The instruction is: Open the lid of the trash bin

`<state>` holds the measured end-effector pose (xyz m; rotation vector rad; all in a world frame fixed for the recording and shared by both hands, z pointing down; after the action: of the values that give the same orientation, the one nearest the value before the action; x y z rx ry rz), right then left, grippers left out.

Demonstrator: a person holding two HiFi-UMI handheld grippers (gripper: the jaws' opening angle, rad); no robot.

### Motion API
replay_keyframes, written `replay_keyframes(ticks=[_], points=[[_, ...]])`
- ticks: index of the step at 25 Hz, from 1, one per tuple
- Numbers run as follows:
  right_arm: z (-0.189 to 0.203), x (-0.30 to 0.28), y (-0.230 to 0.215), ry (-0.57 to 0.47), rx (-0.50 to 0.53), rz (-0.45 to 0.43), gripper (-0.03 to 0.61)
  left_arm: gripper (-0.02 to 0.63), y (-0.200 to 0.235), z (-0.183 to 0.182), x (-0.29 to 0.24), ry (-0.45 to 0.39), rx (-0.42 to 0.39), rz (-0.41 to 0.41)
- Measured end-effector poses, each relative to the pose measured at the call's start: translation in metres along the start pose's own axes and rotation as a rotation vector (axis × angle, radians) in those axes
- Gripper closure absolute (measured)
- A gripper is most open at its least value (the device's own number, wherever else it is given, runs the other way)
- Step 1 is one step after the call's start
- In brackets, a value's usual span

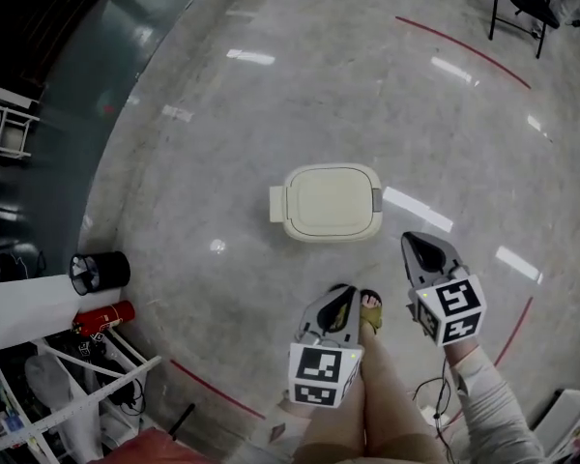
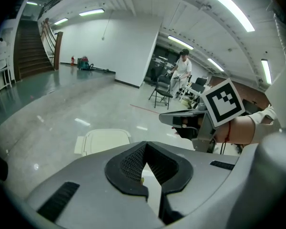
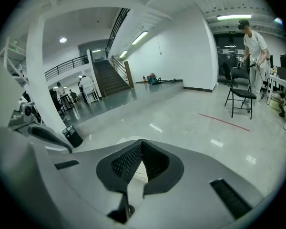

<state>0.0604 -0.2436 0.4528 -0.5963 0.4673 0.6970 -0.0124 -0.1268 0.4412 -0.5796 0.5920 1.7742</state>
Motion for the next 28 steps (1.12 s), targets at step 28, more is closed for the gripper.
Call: replay_keyframes(ticks=[28], points=[[0.115,-0.175,-0.094,0.204,0.112,0.068,0.58,0.609,0.027,0.122,-0.132,0.134,0.093,0.04]])
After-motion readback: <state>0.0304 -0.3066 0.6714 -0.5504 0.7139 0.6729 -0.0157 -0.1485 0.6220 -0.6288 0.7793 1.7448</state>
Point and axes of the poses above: the fingertips, and each gripper's own axes: x backward along the fingers, y to its left, z out of its underside, the point moved 2 cm from there along x, backward along the fingers, and after that the axes turned 13 degrees about -x, right-handed, at the moved point
